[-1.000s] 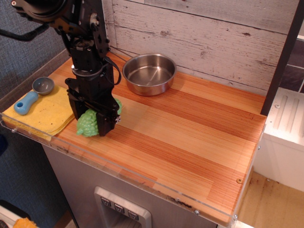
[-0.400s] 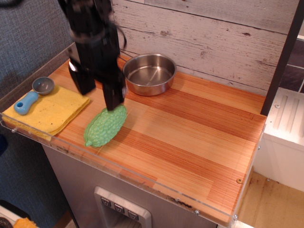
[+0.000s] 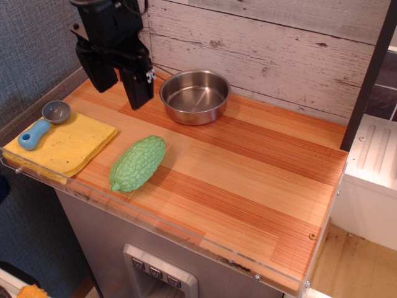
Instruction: Move the grapes next to the yellow rag.
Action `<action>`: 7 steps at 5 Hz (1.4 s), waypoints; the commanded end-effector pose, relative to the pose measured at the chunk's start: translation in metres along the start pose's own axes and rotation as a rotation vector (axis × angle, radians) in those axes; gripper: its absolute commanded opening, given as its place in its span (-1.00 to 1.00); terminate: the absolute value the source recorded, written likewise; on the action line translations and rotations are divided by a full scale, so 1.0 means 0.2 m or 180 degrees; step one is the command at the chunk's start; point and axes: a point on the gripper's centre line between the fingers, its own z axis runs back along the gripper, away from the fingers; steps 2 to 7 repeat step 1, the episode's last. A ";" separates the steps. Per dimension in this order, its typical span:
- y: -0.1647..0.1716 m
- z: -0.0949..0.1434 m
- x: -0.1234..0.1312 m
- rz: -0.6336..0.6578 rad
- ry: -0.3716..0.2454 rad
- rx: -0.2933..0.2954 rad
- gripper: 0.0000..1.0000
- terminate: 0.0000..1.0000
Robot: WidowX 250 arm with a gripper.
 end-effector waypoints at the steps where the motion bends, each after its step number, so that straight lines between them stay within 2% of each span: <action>1: 0.04 0.06 0.01 -0.0016 -0.0076 0.0040 1.00 1.00; 7: 0.04 0.06 0.01 -0.0016 -0.0076 0.0040 1.00 1.00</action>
